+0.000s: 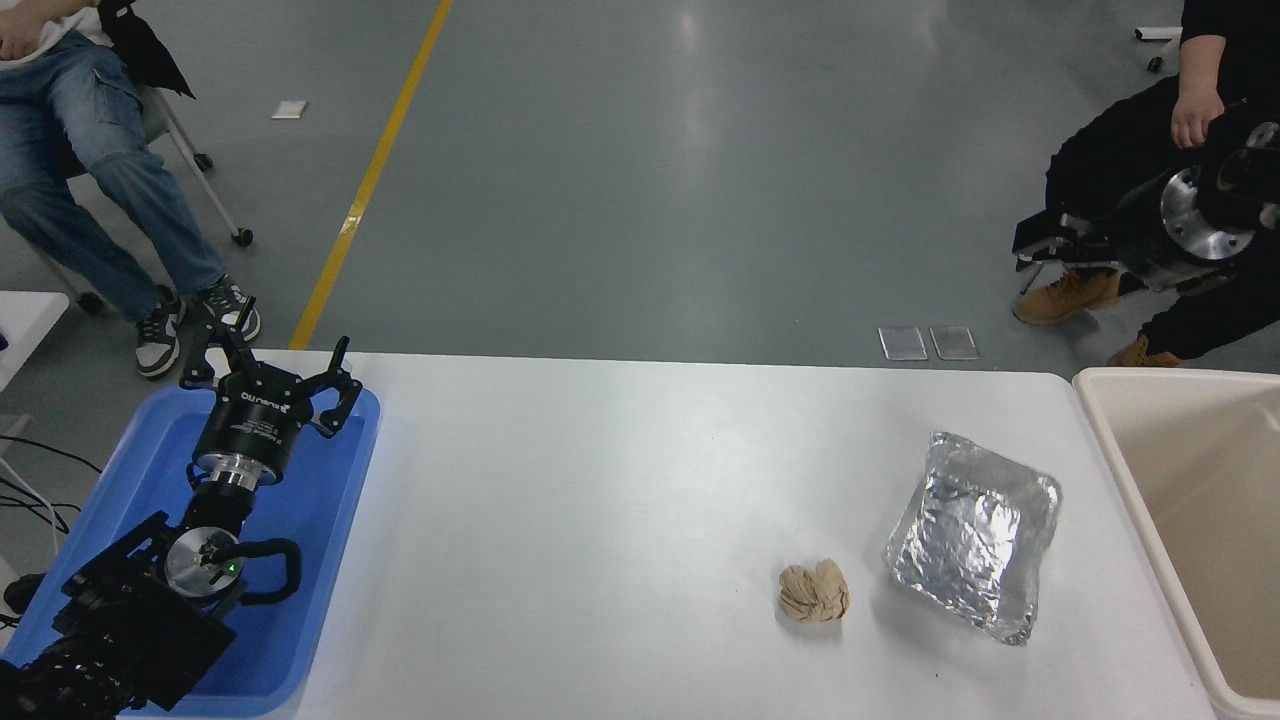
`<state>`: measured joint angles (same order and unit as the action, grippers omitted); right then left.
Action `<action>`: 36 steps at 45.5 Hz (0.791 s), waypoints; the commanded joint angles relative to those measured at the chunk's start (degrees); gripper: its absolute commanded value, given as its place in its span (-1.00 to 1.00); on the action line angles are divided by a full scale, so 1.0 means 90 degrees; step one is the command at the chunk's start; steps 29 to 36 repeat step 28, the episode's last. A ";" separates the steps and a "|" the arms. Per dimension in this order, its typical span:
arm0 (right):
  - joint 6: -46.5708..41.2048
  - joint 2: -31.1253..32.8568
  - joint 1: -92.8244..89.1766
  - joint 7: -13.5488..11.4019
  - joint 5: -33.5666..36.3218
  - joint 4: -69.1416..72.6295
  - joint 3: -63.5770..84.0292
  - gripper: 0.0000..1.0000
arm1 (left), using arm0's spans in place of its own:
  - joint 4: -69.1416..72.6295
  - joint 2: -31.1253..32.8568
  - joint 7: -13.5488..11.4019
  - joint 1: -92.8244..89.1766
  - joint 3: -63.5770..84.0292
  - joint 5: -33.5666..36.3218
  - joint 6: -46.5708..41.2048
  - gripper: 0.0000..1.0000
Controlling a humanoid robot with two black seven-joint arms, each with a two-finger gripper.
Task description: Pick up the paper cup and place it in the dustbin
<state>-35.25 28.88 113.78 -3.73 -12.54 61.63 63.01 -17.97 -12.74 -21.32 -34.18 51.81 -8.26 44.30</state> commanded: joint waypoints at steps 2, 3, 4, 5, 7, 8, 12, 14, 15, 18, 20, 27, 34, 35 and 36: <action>-0.1083 0.0004 0.0893 -0.0006 -0.0286 0.1159 0.0030 1.00 | 0.0004 0.0000 0.0006 0.0009 0.0005 0.0000 0.0000 1.00; -0.1083 0.0013 0.0922 -0.0006 -0.0315 0.1198 0.0020 1.00 | 0.0004 0.0000 -0.0004 0.0009 0.0005 0.0000 0.0000 1.00; -0.1083 0.0023 0.0942 -0.0006 -0.0325 0.1237 0.0011 1.00 | 0.0004 0.0000 -0.0004 0.0009 -0.0005 0.0000 0.0000 1.00; -0.1083 0.0023 0.0981 -0.0006 -0.0344 0.1267 0.0011 1.00 | 0.0004 0.0000 -0.0004 0.0009 0.0005 0.0000 0.0000 1.00; -0.1083 0.0033 0.1030 -0.0006 -0.0393 0.1306 0.0001 1.00 | 0.0004 0.0000 0.0005 0.0009 0.0005 0.0000 0.0000 1.00; -0.1083 0.0033 0.1039 -0.0006 -0.0413 0.1306 -0.0009 1.00 | 0.0004 0.0000 -0.0004 0.0009 0.0005 0.0000 0.0000 1.00; -0.1083 0.0033 0.1059 -0.0006 -0.0578 0.1316 -0.0028 1.00 | 0.0004 0.0000 -0.0004 0.0009 0.0005 0.0000 0.0000 1.00; -0.1083 0.0033 0.1059 -0.0006 -0.0637 0.1316 -0.0048 1.00 | 0.0004 0.0000 -0.0004 0.0009 0.0005 0.0000 0.0000 1.00; -0.1083 0.0023 0.1059 -0.0006 -0.0647 0.1316 -0.0058 1.00 | 0.0004 0.0000 -0.0004 0.0009 0.0005 0.0000 -0.0010 1.00; -0.1083 0.0023 0.1059 -0.0006 -0.0686 0.1365 -0.0087 1.00 | 0.0004 0.0000 -0.0004 0.0009 0.0005 0.0000 0.0000 1.00; -0.1083 0.0023 0.1059 -0.0006 -0.0686 0.1423 -0.0126 1.00 | 0.0004 0.0000 -0.0004 0.0009 0.0005 0.0000 0.0000 1.00; -0.1083 -0.0006 0.1000 -0.0006 -0.0696 0.1423 -0.0204 1.00 | 0.0004 0.0000 -0.0004 0.0009 0.0005 0.0000 0.0000 1.00; -0.1083 -0.0006 0.1000 -0.0006 -0.0696 0.1423 -0.0204 1.00 | 0.0004 0.0000 -0.0004 0.0009 0.0005 0.0000 0.0000 1.00; -0.1083 -0.0006 0.1000 -0.0006 -0.0696 0.1423 -0.0204 1.00 | 0.0004 0.0000 -0.0004 0.0009 0.0005 0.0000 0.0000 1.00; -0.1083 -0.0006 0.1000 -0.0006 -0.0696 0.1423 -0.0204 1.00 | 0.0004 0.0000 -0.0004 0.0009 0.0005 0.0000 0.0000 1.00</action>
